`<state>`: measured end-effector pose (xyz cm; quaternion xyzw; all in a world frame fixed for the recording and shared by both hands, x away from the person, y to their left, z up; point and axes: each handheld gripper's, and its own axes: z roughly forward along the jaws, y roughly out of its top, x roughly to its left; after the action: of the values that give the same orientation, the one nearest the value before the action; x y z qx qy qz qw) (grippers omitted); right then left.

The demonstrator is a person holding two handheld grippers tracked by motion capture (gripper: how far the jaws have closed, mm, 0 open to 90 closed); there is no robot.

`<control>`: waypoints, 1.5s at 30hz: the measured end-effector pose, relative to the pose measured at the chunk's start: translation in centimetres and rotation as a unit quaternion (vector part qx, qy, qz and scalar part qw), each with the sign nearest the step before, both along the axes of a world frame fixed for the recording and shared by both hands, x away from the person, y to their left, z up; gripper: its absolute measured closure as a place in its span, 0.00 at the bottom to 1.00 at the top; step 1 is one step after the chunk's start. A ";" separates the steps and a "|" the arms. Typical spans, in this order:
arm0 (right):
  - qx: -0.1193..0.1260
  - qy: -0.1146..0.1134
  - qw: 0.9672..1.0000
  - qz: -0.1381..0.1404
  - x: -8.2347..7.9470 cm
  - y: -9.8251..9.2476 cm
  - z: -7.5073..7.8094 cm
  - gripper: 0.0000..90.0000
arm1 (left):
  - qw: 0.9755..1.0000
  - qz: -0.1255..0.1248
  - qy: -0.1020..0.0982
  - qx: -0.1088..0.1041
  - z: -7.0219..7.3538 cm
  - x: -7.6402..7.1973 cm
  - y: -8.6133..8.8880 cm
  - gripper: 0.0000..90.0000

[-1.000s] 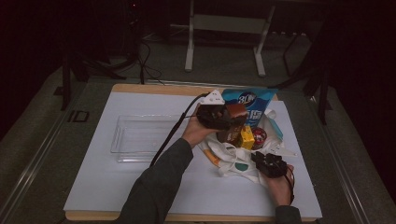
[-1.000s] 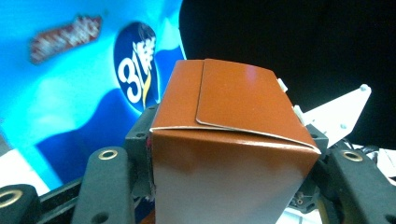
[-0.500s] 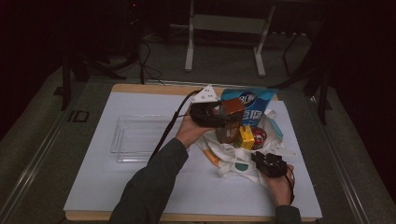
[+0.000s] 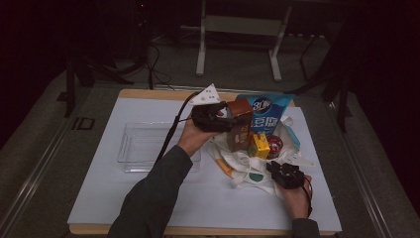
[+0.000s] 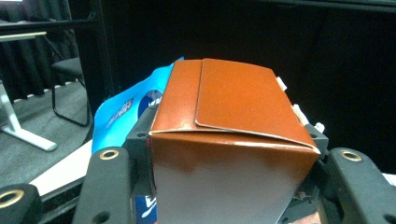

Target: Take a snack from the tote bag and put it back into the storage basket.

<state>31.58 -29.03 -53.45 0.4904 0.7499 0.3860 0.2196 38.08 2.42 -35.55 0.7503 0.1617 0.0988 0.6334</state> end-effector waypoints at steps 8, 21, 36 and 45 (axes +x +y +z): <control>0.001 -0.001 1.000 0.000 0.0 0.0 0.0 0.81 | 1.000 0.000 -0.004 -0.004 0.8 -0.4 1.2 0.47; -0.001 -0.003 1.000 0.001 -0.1 0.0 -0.1 0.81 | 1.000 0.011 -0.014 0.006 1.6 -1.1 3.8 0.47; -0.002 -0.005 1.000 0.000 -0.1 0.0 -0.1 0.81 | 0.999 0.027 -0.020 0.017 2.0 -1.5 6.9 0.48; -0.009 -0.008 1.000 0.001 -0.1 0.1 -0.1 0.80 | 0.999 0.041 -0.017 0.016 1.6 -1.6 8.5 0.47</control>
<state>31.45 -28.90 -53.52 0.4844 0.7519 0.3837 0.2296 36.49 10.95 -33.92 0.7513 0.1798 0.1399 0.6193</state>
